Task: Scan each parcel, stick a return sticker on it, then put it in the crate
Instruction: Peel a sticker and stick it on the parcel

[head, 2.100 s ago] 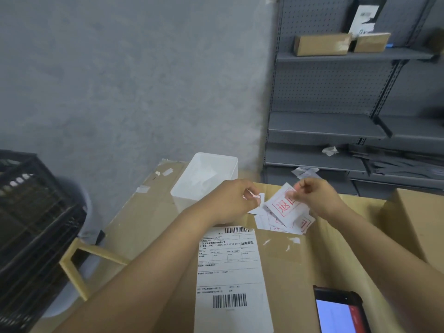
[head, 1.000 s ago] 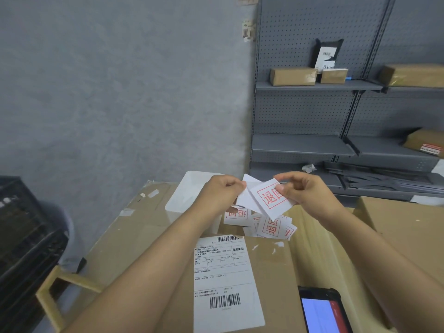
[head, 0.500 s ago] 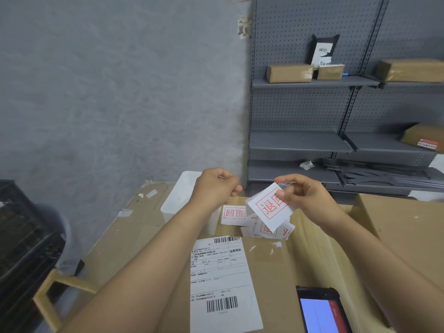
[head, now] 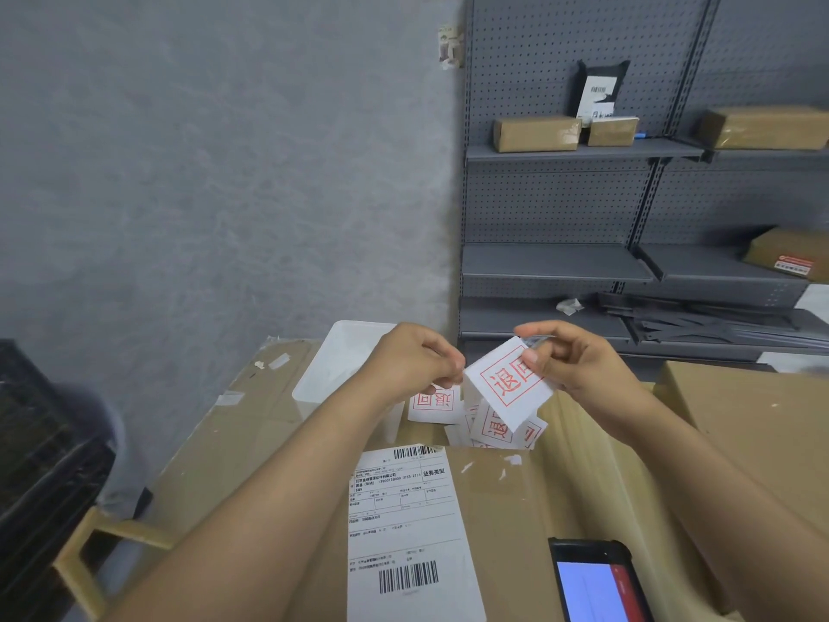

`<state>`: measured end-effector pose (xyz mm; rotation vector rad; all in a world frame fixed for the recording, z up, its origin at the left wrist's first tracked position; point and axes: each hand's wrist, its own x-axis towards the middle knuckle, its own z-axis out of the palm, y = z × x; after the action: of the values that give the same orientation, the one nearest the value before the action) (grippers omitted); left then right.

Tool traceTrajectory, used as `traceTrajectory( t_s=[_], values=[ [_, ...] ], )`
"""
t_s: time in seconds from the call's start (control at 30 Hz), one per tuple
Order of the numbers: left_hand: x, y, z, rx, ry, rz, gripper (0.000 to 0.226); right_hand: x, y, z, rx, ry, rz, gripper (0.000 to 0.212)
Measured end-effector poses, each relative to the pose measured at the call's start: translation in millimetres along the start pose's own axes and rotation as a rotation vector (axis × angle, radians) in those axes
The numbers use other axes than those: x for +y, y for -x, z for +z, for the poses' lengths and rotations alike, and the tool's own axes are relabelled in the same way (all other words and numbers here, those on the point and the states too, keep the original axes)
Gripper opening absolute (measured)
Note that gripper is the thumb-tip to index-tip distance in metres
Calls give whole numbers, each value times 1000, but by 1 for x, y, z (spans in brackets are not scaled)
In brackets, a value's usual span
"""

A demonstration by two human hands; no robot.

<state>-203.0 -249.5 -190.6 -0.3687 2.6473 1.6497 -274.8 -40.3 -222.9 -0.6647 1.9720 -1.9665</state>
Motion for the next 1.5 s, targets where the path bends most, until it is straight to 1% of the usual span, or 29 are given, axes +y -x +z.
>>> traceTrajectory(
  t_s=[0.07,0.13,0.23,0.33,0.5,0.6,0.67,0.73,0.93,1.0,1.1,1.2,1.23,1.37,1.5],
  values=[
    [2,0,0,-11,34,7,2,-1,1,-1,-2,-6,8,27],
    [4,1,1,-26,56,-3,11,-1,1,-1,-9,-10,15,28],
    [6,3,2,-117,57,-36,24,0,2,0,-18,-65,27,29],
    [5,5,4,-164,87,-48,24,0,2,3,-25,-170,48,30],
    [2,4,5,-142,79,-25,22,1,4,5,-46,-279,82,33],
    [1,5,6,-144,66,5,30,-1,6,5,-64,-307,88,34],
    [0,4,9,-112,49,21,34,-1,7,7,-89,-287,93,33],
    [1,3,12,-96,52,33,33,0,6,9,-115,-250,93,34],
    [3,2,18,-106,24,65,10,-2,5,14,-100,-147,36,32],
    [4,2,18,-117,72,54,3,-3,5,14,-86,-120,4,32],
    [4,3,17,-138,163,24,6,-5,6,13,-75,-47,-31,33],
    [3,3,17,-159,161,6,21,-8,6,13,-79,-24,-33,31],
    [3,3,17,-173,160,2,22,-8,6,14,-85,-26,-33,30],
    [3,2,20,-166,167,9,12,-9,6,17,-102,-28,-45,27],
    [2,2,18,-160,174,-13,10,-8,4,16,-110,-31,-42,26]
  ],
)
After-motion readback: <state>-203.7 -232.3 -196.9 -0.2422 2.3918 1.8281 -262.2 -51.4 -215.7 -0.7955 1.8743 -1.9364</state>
